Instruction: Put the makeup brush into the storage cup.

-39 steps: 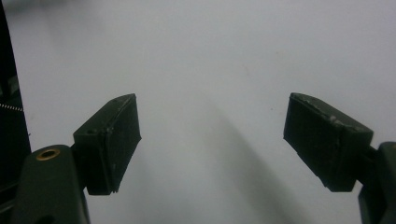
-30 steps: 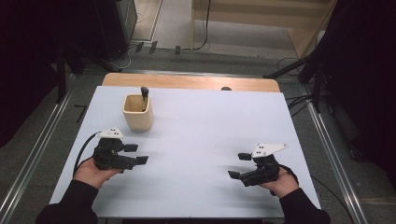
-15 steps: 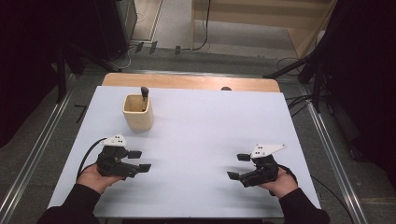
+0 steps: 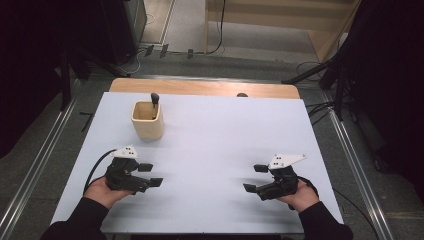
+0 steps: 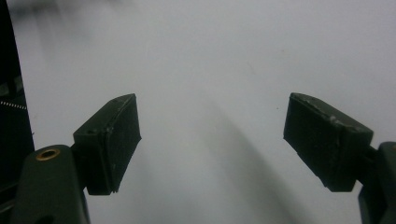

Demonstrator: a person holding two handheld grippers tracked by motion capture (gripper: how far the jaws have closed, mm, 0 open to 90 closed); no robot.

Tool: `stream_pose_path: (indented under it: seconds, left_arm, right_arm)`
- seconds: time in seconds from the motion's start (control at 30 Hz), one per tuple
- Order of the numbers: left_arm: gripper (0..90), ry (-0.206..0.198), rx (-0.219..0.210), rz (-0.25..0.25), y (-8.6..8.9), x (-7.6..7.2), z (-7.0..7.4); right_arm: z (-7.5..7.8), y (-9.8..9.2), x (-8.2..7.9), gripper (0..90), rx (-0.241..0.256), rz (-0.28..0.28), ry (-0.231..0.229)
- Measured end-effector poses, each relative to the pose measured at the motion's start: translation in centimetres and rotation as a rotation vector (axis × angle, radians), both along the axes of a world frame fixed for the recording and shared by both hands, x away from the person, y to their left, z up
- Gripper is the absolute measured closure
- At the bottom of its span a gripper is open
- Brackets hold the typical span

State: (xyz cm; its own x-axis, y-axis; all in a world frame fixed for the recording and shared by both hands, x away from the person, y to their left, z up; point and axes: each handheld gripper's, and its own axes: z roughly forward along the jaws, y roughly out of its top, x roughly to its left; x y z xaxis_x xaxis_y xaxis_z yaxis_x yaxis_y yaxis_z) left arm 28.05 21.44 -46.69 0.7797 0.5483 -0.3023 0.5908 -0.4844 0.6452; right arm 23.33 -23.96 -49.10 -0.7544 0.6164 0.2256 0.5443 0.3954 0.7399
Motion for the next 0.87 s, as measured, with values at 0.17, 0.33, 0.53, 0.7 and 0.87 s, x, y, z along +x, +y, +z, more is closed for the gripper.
stream_pose_path:
  seconds: [0.17,0.33,0.53,0.7,0.87]
  left_arm:
    - [28.1,0.0,0.0,-0.004,-0.06,-0.06,-0.03]
    - [27.4,-0.002,-0.003,-0.005,-0.06,-0.06,-0.02]
    - [26.8,-0.004,0.004,0.001,0.08,0.03,-0.13]
    - [26.6,-0.005,0.008,0.005,0.15,0.03,-0.15]
    - [25.0,0.004,0.006,0.009,0.2,0.16,-0.18]
  right_arm:
    - [0.0,0.01,0.01,19.8,0.0,0.002,0.0]
    - [0.0,0.02,0.02,19.8,-0.001,0.003,-0.002]
    - [0.04,-0.09,-0.01,19.8,0.001,-0.001,-0.003]
    - [0.05,-0.04,-0.01,19.8,0.001,0.003,-0.005]
    - [0.06,-0.06,0.01,19.8,0.002,-0.002,-0.003]
